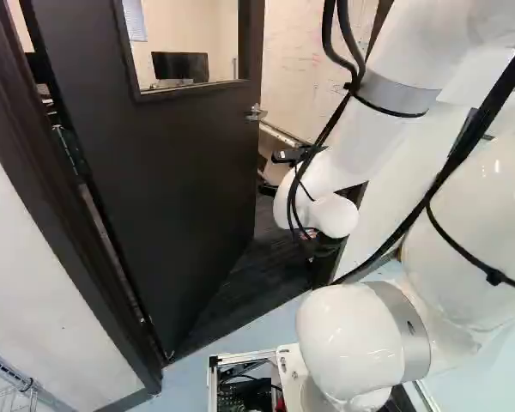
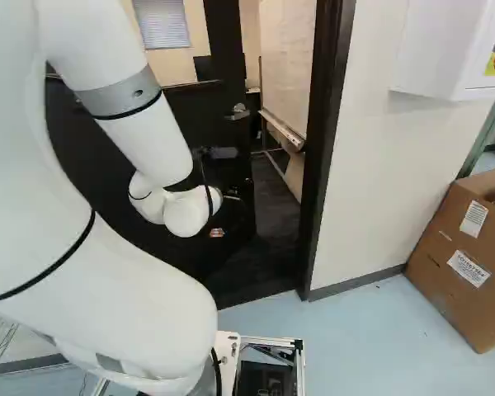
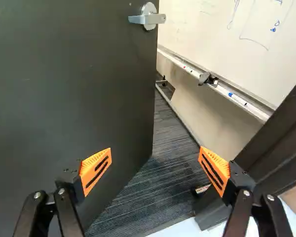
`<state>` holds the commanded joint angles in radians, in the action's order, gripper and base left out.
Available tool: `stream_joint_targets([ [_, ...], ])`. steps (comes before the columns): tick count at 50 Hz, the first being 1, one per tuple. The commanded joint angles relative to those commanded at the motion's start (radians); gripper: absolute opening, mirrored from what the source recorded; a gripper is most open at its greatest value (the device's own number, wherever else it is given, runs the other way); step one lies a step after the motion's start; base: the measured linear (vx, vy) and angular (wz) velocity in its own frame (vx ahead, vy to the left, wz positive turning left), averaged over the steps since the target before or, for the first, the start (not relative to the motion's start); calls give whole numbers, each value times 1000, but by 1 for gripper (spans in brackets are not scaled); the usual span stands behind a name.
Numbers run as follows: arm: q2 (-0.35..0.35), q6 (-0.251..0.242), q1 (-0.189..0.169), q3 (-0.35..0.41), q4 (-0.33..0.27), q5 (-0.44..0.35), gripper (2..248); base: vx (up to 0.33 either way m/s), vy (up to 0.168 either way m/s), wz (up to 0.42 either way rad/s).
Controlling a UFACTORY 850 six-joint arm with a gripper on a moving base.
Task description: Open the door and move inside
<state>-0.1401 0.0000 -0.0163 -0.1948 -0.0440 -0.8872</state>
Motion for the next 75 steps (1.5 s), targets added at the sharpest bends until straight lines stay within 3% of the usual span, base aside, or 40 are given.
stream_joint_targets([
  [75,0,0,0,0,0,0,247,80,37,124],
])
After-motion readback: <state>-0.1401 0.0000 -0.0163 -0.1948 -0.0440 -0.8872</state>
